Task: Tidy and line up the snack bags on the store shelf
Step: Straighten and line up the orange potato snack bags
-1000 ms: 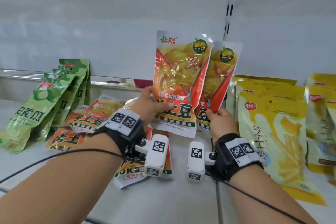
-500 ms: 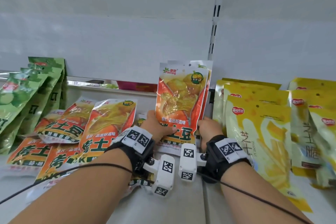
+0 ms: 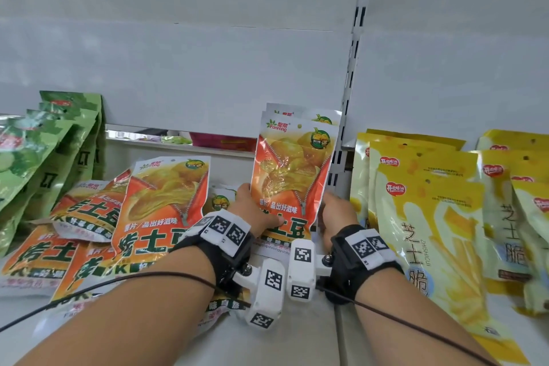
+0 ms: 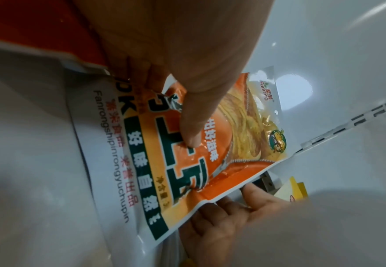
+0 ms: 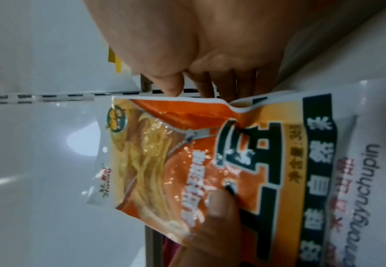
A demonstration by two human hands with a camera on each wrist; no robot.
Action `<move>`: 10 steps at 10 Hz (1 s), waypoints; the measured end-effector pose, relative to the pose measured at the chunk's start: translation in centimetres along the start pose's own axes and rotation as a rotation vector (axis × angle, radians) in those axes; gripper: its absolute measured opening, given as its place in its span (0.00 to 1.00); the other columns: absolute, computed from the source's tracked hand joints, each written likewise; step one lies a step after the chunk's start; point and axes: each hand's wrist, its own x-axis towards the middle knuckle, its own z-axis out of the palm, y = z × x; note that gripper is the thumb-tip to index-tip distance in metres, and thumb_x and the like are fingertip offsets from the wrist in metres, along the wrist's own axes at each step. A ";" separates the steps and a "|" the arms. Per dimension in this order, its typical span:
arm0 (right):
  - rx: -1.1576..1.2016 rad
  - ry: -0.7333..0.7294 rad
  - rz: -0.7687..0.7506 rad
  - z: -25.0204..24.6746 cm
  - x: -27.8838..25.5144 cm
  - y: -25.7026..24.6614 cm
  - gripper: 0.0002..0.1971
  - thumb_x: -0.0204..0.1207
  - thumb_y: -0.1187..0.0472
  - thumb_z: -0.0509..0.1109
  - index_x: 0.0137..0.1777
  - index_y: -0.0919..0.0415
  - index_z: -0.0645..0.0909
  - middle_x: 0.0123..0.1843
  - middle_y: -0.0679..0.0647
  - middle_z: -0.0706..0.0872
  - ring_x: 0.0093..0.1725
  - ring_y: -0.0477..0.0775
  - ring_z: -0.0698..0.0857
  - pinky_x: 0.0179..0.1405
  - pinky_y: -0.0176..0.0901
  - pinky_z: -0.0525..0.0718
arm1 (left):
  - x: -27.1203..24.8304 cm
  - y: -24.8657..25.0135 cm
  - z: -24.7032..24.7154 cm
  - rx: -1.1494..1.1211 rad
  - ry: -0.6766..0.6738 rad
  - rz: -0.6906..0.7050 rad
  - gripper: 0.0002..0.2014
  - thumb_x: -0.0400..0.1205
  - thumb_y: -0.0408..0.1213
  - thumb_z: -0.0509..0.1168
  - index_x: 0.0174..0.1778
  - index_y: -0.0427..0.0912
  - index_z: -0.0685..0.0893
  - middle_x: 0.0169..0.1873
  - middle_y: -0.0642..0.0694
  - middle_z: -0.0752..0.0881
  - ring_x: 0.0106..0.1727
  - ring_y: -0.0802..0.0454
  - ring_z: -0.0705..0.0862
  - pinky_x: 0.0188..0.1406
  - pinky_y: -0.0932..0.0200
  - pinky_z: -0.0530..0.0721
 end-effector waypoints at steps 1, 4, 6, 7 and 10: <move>0.107 -0.008 0.000 -0.3 0.2 0.0 0.22 0.84 0.53 0.58 0.63 0.73 0.78 0.64 0.72 0.82 0.57 0.68 0.84 0.40 0.44 0.80 | -0.6 0.4 -0.1 -0.018 0.009 0.008 0.52 0.72 0.46 0.77 0.82 0.45 0.47 0.71 0.39 0.77 0.62 0.41 0.82 0.56 0.52 0.81; 0.060 -0.043 -0.076 -0.5 -3.5 -1.5 0.23 0.77 0.50 0.65 0.69 0.61 0.71 0.57 0.61 0.84 0.47 0.56 0.88 0.33 0.42 0.85 | -3.0 1.3 -4.6 -0.125 0.088 0.146 0.34 0.80 0.49 0.67 0.80 0.46 0.62 0.70 0.43 0.76 0.50 0.51 0.83 0.41 0.59 0.80; -0.131 -0.275 -0.145 2.2 -7.5 -2.5 0.04 0.77 0.58 0.68 0.42 0.55 0.79 0.50 0.55 0.84 0.49 0.54 0.82 0.46 0.50 0.83 | -4.9 -3.0 -12.3 -0.120 0.359 0.027 0.16 0.80 0.43 0.68 0.62 0.45 0.82 0.49 0.46 0.85 0.49 0.45 0.84 0.43 0.59 0.79; -0.247 -0.407 -0.056 4.7 -8.6 -1.8 0.05 0.76 0.60 0.69 0.42 0.61 0.80 0.42 0.61 0.82 0.36 0.54 0.77 0.33 0.46 0.75 | -6.2 -5.7 -14.0 0.047 0.315 -0.091 0.07 0.81 0.43 0.66 0.51 0.44 0.81 0.44 0.41 0.85 0.42 0.46 0.81 0.38 0.60 0.77; -0.553 -0.540 -0.051 7.8 -9.4 -0.5 0.19 0.78 0.64 0.67 0.67 0.70 0.77 0.67 0.66 0.81 0.58 0.60 0.82 0.64 0.54 0.81 | -7.5 -9.3 -14.1 0.213 0.194 -0.259 0.40 0.75 0.51 0.73 0.80 0.42 0.63 0.66 0.40 0.80 0.56 0.45 0.83 0.43 0.56 0.78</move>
